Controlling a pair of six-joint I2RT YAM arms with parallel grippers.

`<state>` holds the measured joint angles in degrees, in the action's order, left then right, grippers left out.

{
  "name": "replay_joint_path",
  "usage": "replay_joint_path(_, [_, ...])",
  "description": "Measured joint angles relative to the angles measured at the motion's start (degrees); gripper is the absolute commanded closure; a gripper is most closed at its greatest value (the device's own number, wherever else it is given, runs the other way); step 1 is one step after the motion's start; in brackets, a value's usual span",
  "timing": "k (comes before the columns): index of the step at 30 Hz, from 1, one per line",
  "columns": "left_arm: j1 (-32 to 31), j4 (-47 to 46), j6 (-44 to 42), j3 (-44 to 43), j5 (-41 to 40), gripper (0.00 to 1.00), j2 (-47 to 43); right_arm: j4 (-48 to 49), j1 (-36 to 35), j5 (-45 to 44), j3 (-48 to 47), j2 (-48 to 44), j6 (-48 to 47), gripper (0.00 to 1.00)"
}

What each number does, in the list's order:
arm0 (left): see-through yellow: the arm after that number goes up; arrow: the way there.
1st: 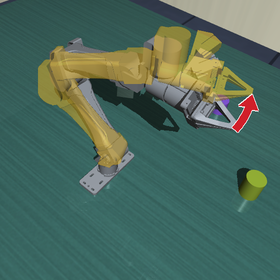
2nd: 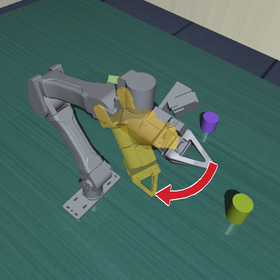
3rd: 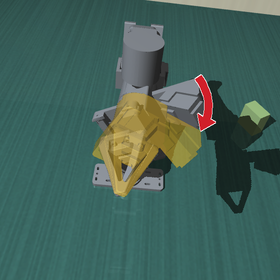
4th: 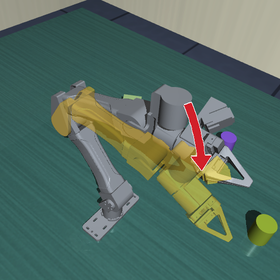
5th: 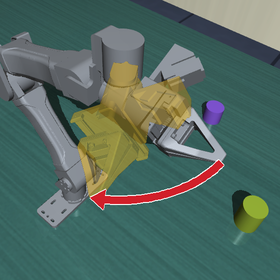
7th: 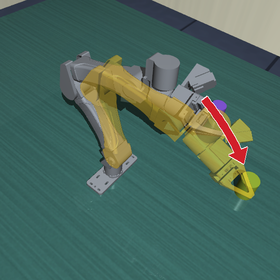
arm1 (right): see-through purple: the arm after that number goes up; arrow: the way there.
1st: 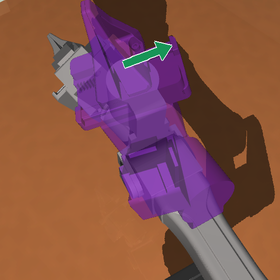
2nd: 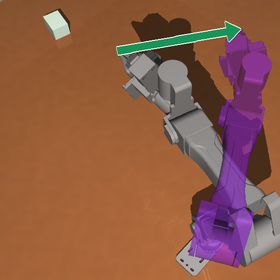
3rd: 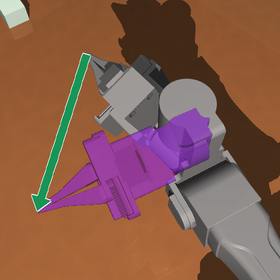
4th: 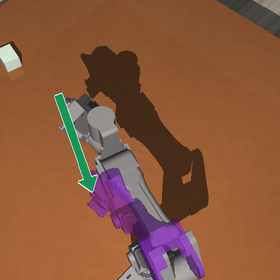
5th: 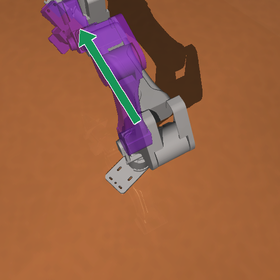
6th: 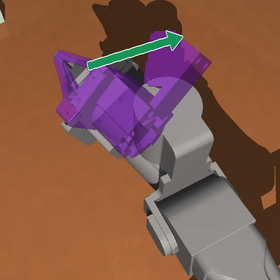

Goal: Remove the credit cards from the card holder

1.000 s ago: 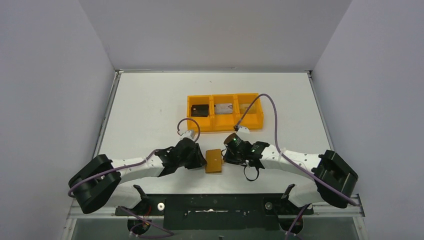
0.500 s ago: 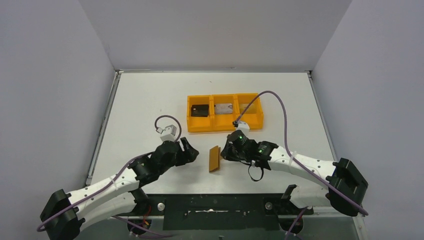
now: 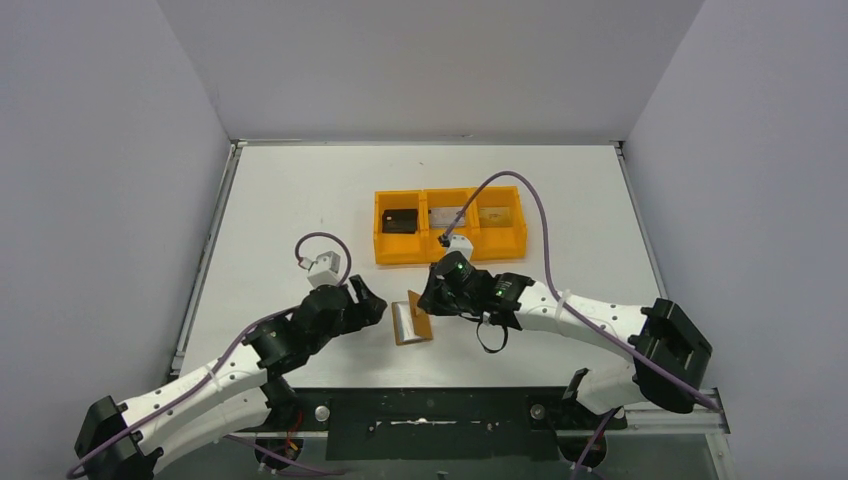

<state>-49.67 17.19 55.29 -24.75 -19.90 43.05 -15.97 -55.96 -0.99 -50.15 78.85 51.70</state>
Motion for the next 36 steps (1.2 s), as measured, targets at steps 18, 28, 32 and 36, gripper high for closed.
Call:
replay_joint_path(18, [0.5, -9.9, -5.6, -3.0, 14.3, 0.34, 15.4, 4.7, 11.0, 3.5, 20.6, -8.0, 6.8, 0.97])
replay_joint_path(28, [0.7, -14.3, -6.7, -5.9, 20.6, 0.36, 24.7, 6.5, 11.7, 3.5, 22.6, -7.6, 7.5, 0.96])
replay_joint_path(32, [0.7, -14.4, -6.4, -5.9, 21.3, 0.36, 25.9, 7.0, 11.7, 3.9, 22.7, -6.8, 7.5, 0.96])
replay_joint_path(36, [0.7, -14.1, -5.9, -5.9, 21.0, 0.36, 26.7, 7.0, 11.7, 4.0, 22.7, -6.8, 7.5, 0.96])
